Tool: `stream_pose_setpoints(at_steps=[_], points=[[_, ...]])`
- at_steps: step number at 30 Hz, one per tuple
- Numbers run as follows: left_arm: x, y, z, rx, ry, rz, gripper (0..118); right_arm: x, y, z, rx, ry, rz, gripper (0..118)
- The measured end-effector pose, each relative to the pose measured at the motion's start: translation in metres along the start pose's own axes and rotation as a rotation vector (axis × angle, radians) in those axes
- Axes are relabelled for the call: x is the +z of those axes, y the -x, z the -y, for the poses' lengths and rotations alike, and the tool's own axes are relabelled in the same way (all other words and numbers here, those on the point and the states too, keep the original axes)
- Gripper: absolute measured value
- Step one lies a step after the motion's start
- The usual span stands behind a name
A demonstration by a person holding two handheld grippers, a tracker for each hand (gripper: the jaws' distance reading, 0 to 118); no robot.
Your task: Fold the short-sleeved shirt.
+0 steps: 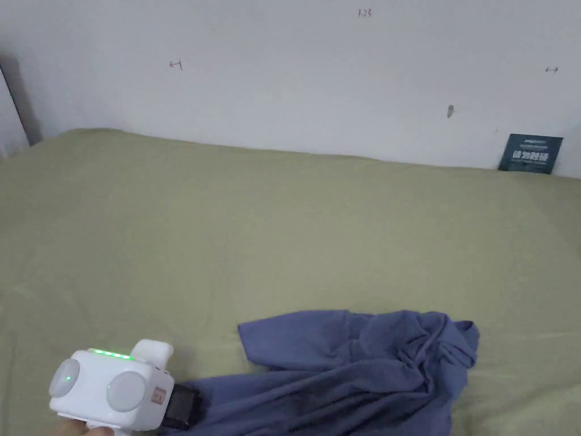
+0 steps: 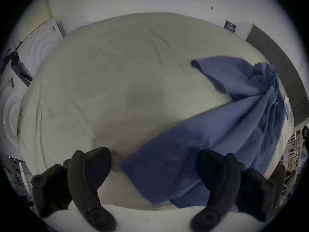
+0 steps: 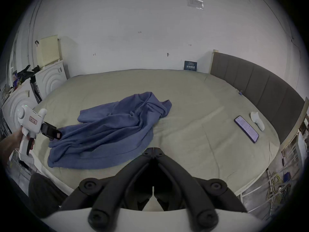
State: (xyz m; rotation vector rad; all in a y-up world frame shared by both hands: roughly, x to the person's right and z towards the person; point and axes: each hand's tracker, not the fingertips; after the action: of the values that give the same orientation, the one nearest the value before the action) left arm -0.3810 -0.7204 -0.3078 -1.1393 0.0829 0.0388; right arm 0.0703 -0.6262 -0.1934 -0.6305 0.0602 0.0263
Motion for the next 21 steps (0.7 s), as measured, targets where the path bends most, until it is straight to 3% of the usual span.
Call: stream_pose_setpoints(at_steps=[1, 2, 4, 8, 12, 17, 19, 20, 21], points=[[0.004, -0.002, 0.0, 0.008, -0.01, -0.009, 102, -0.002, -0.002, 0.0, 0.0, 0.006, 0.003, 0], [0.016, -0.003, 0.004, 0.005, -0.018, 0.0, 80, -0.005, -0.005, -0.001, -0.001, 0.013, 0.003, 0], [0.03, -0.007, 0.009, -0.007, -0.104, 0.001, 1, -0.015, -0.013, -0.006, -0.003, 0.032, 0.015, 0], [0.037, -0.015, 0.009, 0.021, -0.047, 0.111, 1, -0.047, -0.033, -0.026, 0.007, 0.044, 0.043, 0], [0.039, -0.021, 0.012, -0.039, -0.068, 0.07, 1, -0.108, -0.057, -0.073, 0.052, 0.046, 0.081, 0], [0.042, -0.025, 0.01, -0.057, -0.067, 0.061, 2, -0.205, -0.074, -0.129, 0.102, 0.157, 0.025, 0], [0.04, -0.018, 0.007, -0.055, -0.067, 0.063, 2, -0.242, -0.077, -0.142, 0.086, 0.223, -0.012, 1], [0.04, -0.018, 0.007, -0.054, -0.065, 0.064, 2, -0.255, -0.077, -0.145, 0.077, 0.231, 0.002, 27], [0.039, -0.019, 0.008, -0.054, -0.065, 0.065, 3, -0.272, -0.082, -0.145, 0.068, 0.234, -0.006, 68]])
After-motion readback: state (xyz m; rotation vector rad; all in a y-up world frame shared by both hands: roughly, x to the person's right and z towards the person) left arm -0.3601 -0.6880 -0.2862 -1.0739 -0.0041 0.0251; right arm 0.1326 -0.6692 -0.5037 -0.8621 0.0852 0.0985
